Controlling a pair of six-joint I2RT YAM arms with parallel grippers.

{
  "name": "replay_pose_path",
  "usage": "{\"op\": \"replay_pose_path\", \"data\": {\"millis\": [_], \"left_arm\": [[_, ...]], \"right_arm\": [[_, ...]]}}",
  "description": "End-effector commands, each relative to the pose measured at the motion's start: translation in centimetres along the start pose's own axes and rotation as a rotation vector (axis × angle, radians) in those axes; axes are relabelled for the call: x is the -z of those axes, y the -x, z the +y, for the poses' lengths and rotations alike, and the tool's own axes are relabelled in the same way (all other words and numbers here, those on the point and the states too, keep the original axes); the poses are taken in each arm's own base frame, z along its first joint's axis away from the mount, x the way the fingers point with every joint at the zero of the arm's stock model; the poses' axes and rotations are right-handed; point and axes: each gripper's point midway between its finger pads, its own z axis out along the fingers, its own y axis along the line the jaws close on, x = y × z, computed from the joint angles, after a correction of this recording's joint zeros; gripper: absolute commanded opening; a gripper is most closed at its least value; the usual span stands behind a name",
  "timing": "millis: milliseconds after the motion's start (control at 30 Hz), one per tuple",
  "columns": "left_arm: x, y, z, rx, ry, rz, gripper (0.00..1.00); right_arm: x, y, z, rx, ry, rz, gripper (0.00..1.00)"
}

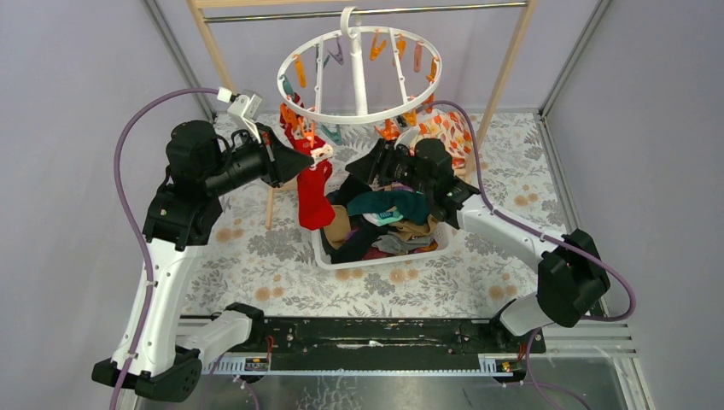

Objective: Clip the socks to the hanger
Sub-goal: Open the clamp at the hanger.

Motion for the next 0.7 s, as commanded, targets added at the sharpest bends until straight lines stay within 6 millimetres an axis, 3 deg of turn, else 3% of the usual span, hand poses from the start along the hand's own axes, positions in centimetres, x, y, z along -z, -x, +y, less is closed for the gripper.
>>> {"op": "replay_pose_path", "data": {"millis": [0,133,300,467,667], "left_arm": [[0.7,1.9,-1.2,-0.044,-0.023,-0.061,0.0],[0.7,1.8,-1.1,-0.041,-0.024,-0.058,0.0],[0.8,1.8,-1.1,-0.052,-0.021,-0.059,0.0],[1.0,1.5,-1.2,-0.056,-0.025,-0.052,0.0],[1.3,1.6,-1.5,-0.058,-0.029,-0.054,0.0]], "right_arm": [[1.2,0.8,-0.6,0.035,-0.039,-0.065,0.53],[2.9,0.2,-0.2,0.044,-0.004,-0.096,0.54],[5.9,0.8,2.9,0.046,0.141,-0.168,0.59],[8.1,3.4,7.0,0.007,0.327,-0.314,0.62],[8.8,6.2,12.3,0.019,0.573,-0.375,0.69]]}}
